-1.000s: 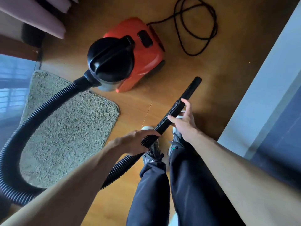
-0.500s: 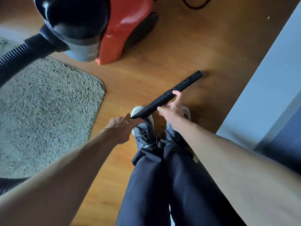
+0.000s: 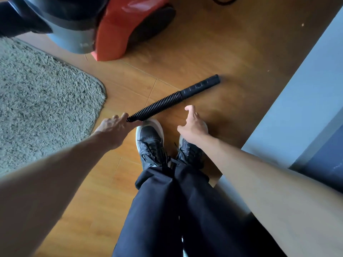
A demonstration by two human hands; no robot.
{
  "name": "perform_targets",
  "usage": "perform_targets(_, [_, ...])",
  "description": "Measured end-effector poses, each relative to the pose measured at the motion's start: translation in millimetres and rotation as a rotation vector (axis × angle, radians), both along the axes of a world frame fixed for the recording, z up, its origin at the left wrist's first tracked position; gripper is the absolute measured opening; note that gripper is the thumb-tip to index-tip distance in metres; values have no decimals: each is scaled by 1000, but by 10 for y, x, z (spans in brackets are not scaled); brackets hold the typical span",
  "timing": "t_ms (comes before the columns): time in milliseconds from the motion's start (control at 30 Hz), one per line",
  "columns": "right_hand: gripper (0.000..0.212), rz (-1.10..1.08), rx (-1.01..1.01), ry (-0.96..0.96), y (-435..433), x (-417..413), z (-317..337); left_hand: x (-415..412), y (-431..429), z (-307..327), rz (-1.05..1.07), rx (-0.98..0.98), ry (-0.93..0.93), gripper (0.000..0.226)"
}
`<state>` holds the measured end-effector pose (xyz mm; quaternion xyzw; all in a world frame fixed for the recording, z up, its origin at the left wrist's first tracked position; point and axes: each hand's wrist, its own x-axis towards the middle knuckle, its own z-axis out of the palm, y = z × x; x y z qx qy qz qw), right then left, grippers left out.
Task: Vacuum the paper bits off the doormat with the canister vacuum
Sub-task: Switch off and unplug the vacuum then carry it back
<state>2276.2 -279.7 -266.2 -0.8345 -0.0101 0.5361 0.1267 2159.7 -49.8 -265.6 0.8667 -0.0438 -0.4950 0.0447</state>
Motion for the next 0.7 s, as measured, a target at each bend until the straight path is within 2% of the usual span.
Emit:
perform_targets(167, [56,77,10,60,-11,84,106,11,-112,73,84,-67,93,72])
perform_targets(267, [57,118,40,48,49,220,338,110,-95,294,217,-266,164,66])
perform_targets(367, [55,158,87,7,170,394,676,365,-68,651,331,-399,90,72])
perform_targets(467, [56,285,100,-74,304,612,1081,733,-13,1051,339,-277,-73,79])
perform_targets(700, [66,427,125,-269,512,1302,2230,1609,294,2218,360,-59,-282,90])
